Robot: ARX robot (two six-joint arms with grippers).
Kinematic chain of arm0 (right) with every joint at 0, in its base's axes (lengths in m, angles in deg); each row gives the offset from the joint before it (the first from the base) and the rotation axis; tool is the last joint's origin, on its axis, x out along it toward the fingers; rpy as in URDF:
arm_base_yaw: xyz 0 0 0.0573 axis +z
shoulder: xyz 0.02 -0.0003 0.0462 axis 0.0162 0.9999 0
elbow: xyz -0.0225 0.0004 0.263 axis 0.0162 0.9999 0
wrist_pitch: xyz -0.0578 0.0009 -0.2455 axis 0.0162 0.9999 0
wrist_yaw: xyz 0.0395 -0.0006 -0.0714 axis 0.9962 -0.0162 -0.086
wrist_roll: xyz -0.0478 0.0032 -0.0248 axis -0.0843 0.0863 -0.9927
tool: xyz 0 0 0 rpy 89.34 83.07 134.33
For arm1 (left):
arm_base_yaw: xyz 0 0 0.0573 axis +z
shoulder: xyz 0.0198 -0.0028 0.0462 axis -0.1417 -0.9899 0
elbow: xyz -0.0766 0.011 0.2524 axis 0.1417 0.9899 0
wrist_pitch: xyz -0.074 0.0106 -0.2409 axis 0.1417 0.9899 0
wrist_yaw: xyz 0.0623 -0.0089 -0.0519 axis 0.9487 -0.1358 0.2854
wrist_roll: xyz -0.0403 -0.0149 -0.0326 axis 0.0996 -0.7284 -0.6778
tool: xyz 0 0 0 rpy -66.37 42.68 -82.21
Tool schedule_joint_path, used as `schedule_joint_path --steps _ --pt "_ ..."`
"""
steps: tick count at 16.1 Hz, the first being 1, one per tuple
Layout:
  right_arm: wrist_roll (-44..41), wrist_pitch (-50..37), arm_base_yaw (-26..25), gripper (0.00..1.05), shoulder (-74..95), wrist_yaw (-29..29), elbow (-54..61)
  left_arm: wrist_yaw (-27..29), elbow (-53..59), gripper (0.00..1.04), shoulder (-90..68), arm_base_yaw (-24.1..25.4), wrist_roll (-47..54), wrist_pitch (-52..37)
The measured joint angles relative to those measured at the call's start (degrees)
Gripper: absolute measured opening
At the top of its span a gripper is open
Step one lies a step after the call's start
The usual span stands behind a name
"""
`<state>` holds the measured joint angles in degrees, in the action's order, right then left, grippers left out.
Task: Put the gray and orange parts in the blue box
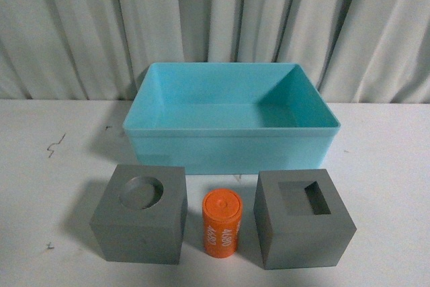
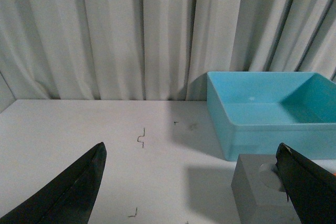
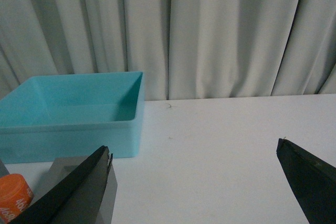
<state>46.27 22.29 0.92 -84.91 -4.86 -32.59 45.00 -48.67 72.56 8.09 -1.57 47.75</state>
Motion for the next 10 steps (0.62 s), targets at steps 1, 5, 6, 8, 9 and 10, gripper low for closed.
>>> schedule_joint_path --steps 1,5,6,8,9,10 --pt "0.0 0.0 0.0 0.98 0.0 0.0 0.0 0.0 0.0 0.98 0.0 0.0 0.0 0.0" --pt "0.0 0.0 0.0 0.98 0.0 0.0 0.0 0.0 0.0 0.98 0.0 0.0 0.0 0.0" --pt "0.0 0.0 0.0 0.98 0.0 0.0 0.0 0.0 0.0 0.98 0.0 0.0 0.0 0.0" --pt "0.0 0.0 0.0 0.98 0.0 0.0 0.0 0.0 0.0 0.98 0.0 0.0 0.0 0.0" --pt "0.0 0.0 0.0 0.98 0.0 0.0 0.0 0.0 0.0 0.98 0.0 0.0 0.0 0.0" --pt "0.0 0.0 0.0 0.98 0.0 0.0 0.0 0.0 0.0 0.98 0.0 0.0 0.0 0.0"
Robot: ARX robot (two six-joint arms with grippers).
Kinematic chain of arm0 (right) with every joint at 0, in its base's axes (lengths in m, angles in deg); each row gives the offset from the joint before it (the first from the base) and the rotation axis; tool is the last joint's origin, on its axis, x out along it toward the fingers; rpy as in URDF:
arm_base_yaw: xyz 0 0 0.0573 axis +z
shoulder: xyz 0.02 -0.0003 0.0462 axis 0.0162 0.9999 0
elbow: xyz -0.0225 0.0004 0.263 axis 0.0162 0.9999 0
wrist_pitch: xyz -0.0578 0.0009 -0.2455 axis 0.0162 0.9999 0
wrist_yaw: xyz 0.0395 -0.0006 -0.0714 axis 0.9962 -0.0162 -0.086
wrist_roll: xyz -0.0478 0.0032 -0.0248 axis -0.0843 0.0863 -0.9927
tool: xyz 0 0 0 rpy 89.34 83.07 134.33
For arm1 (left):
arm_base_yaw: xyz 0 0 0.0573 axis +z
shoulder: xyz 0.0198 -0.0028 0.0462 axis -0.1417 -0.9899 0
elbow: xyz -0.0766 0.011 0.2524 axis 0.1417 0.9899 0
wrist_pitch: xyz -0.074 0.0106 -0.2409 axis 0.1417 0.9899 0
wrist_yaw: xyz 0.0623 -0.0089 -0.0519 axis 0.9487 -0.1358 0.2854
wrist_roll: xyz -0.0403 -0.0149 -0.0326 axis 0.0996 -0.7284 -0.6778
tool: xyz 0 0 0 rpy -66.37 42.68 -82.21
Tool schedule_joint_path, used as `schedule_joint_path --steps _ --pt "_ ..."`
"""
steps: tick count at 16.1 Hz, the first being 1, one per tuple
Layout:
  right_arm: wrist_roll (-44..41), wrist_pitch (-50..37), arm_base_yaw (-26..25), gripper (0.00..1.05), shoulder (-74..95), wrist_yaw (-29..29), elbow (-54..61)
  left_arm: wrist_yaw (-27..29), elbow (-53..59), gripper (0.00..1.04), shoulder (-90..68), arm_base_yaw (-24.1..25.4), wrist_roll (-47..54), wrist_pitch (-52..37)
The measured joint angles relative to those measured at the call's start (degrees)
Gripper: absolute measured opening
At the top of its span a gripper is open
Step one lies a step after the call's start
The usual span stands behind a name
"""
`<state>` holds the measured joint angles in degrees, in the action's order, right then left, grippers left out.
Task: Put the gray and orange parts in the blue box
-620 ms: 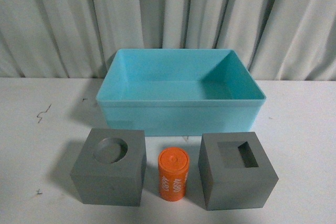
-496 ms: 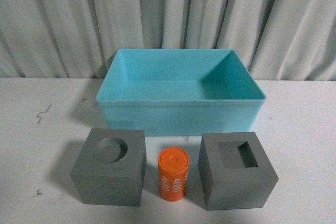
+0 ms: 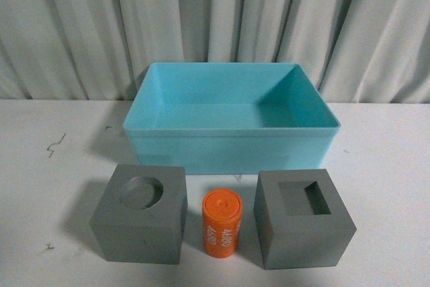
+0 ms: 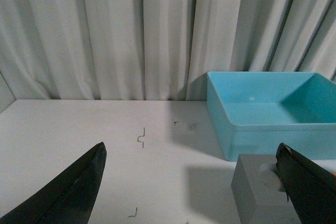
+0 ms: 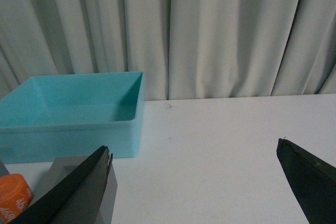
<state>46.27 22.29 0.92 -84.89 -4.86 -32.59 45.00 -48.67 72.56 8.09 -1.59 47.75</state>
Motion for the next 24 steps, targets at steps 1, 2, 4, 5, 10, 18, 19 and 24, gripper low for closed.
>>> schedule_joint_path --steps 1,2,4,5,10,18,19,24 --pt "0.0 0.0 0.0 0.98 0.0 0.0 0.0 0.0 0.0 0.98 0.0 0.0 0.0 0.0" --pt "0.0 0.0 0.0 0.98 0.0 0.0 0.0 0.0 0.0 0.98 0.0 0.0 0.0 0.0" --pt "0.0 0.0 0.0 0.98 0.0 0.0 0.0 0.0 0.0 0.98 0.0 0.0 0.0 0.0" --pt "0.0 0.0 0.0 0.98 0.0 0.0 0.0 0.0 0.0 0.98 0.0 0.0 0.0 0.0" --pt "0.0 0.0 0.0 0.98 0.0 0.0 0.0 0.0 0.0 0.98 0.0 0.0 0.0 0.0" --pt "0.0 0.0 0.0 0.98 0.0 0.0 0.0 0.0 0.0 0.98 0.0 0.0 0.0 0.0" --pt "0.0 0.0 0.0 0.98 0.0 0.0 0.0 0.0 0.0 0.98 0.0 0.0 0.0 0.0" --pt "3.4 5.3 -18.6 0.98 36.6 8.7 -19.9 0.1 0.0 0.98 0.0 0.0 0.0 0.0"
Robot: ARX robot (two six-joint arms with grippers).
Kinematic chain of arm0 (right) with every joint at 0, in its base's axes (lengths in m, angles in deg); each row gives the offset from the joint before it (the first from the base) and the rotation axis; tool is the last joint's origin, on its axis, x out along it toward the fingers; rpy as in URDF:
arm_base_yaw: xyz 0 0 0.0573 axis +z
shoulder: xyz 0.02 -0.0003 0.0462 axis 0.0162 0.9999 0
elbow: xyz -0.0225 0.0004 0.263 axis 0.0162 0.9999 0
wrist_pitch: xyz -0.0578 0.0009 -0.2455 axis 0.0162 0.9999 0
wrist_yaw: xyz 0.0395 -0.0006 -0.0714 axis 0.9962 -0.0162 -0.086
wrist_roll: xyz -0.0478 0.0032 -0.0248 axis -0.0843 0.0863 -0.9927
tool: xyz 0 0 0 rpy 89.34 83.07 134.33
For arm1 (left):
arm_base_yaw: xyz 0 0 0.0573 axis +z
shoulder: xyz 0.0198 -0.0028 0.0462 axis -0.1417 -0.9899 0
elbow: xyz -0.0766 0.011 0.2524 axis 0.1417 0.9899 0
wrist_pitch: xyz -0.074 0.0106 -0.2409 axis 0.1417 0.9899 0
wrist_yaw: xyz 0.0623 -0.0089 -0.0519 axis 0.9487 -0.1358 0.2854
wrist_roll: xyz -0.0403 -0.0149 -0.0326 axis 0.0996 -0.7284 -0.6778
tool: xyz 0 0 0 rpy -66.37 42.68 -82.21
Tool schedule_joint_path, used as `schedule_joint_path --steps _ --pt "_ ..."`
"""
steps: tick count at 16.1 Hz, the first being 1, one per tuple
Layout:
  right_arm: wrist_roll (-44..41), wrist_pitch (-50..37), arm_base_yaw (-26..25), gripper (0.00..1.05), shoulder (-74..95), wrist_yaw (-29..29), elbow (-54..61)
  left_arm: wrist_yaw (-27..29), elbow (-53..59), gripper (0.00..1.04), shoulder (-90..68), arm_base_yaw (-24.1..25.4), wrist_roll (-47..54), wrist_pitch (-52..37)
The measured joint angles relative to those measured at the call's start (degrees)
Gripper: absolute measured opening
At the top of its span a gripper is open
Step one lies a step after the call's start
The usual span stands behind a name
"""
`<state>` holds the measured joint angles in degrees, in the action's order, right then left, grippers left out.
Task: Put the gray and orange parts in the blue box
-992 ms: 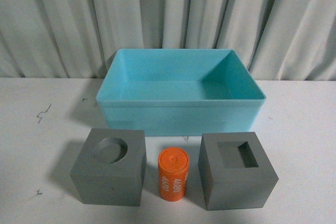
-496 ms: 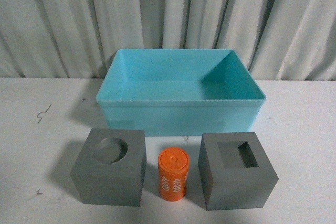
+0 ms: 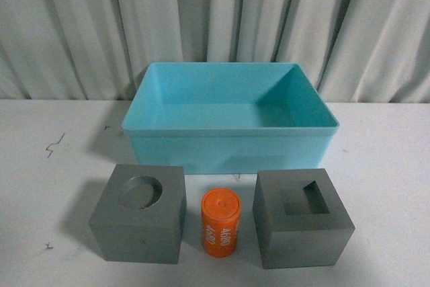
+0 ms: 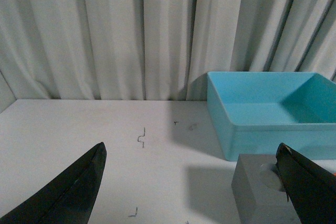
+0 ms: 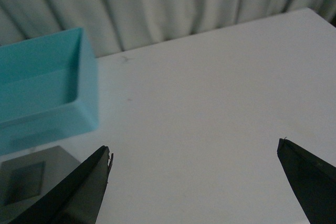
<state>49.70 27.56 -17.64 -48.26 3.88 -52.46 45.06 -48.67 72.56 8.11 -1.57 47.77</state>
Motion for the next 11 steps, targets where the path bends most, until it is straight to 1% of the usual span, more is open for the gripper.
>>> schedule_joint_path --steps 1,2,3,4,6,8,10,11 --pt "-2.5 -1.0 0.6 0.98 5.9 4.0 -4.3 0.0 0.0 0.98 0.0 0.0 0.0 0.0" --pt "-5.5 -0.9 4.7 0.98 11.8 6.8 -7.1 -0.1 0.0 0.98 0.0 0.0 0.0 0.0" --pt "-7.2 -1.0 8.8 0.98 16.8 7.2 -8.0 -0.1 0.0 0.98 0.0 0.0 0.0 0.0" --pt "-7.8 -2.6 13.1 0.98 21.3 6.3 -8.4 0.0 0.0 0.98 0.0 0.0 0.0 0.0" --pt "-7.7 -3.7 15.1 0.98 23.4 5.8 -8.7 -0.1 0.0 0.98 0.0 0.0 0.0 0.0" --pt "-5.9 -7.7 21.7 0.98 31.0 3.3 -10.7 -0.1 0.0 0.98 0.0 0.0 0.0 0.0" --pt "-3.6 -10.7 26.3 0.98 37.9 1.2 -11.7 -0.1 0.0 0.98 0.0 0.0 0.0 0.0" --pt "-2.3 -11.7 29.2 0.98 42.9 -1.2 -12.3 -0.1 0.0 0.98 0.0 0.0 0.0 0.0"
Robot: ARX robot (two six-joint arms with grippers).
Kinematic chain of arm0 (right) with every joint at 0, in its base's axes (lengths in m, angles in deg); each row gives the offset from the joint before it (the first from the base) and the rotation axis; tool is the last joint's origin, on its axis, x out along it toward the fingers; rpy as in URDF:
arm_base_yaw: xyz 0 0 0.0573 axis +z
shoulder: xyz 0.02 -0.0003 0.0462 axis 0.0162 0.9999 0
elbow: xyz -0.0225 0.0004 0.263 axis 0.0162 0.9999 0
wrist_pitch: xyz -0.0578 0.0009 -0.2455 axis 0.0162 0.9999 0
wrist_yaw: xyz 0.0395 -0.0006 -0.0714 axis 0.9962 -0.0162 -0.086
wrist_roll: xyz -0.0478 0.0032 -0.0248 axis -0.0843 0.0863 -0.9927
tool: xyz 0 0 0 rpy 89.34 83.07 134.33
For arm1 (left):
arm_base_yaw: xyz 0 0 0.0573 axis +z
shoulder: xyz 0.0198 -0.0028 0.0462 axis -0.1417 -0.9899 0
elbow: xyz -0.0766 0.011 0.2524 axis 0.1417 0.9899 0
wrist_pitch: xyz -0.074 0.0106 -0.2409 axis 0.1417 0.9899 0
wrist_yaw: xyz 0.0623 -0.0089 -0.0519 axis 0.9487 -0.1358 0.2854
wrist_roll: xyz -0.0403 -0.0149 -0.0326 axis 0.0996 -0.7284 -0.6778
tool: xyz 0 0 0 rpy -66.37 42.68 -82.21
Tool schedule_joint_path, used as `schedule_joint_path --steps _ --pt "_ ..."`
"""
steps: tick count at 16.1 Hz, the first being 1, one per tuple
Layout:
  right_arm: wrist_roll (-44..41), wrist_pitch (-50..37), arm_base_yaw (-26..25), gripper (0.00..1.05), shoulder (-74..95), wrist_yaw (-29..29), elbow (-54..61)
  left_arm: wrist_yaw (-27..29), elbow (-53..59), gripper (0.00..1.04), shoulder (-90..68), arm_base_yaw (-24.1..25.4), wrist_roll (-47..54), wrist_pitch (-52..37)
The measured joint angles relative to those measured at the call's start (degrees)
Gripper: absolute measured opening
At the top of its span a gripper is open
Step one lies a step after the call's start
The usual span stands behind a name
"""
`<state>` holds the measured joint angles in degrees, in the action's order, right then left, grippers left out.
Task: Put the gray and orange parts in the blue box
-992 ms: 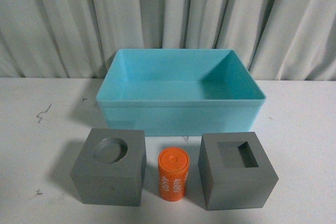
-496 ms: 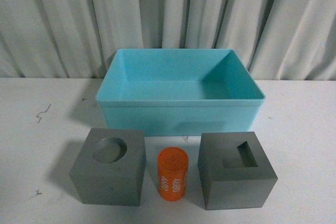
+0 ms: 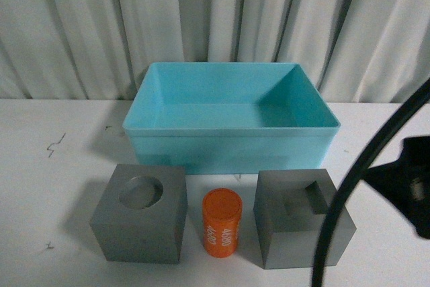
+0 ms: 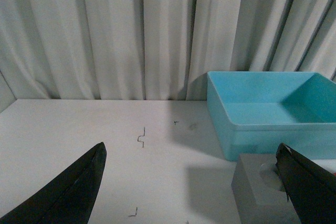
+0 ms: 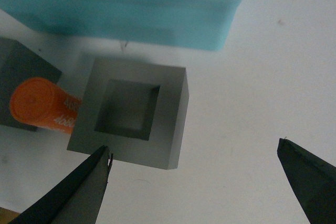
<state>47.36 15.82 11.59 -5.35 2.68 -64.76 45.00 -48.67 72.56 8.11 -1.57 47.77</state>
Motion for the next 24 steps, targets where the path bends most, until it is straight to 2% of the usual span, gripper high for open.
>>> schedule_joint_path --steps 3,6,13,20,21,24 --pt "3.1 -2.0 3.5 0.98 8.1 -1.9 -1.9 0.0 0.0 0.98 0.0 0.0 0.0 0.0" --pt "4.4 -3.0 3.7 0.98 13.4 -4.0 -4.7 0.0 0.0 0.98 0.0 0.0 0.0 0.0" --pt "7.8 -2.4 4.0 0.98 23.3 -4.7 -10.9 0.0 0.0 0.98 0.0 0.0 0.0 0.0" --pt "8.8 -2.2 4.4 0.98 24.9 -4.8 -11.8 0.0 0.0 0.98 0.0 0.0 0.0 0.0" --pt "9.0 -2.3 4.7 0.92 25.0 -4.9 -11.9 0.0 0.0 0.98 0.0 0.0 0.0 0.0" --pt "9.2 -2.4 4.7 0.61 24.9 -5.0 -11.7 0.0 0.0 0.98 0.0 0.0 0.0 0.0"
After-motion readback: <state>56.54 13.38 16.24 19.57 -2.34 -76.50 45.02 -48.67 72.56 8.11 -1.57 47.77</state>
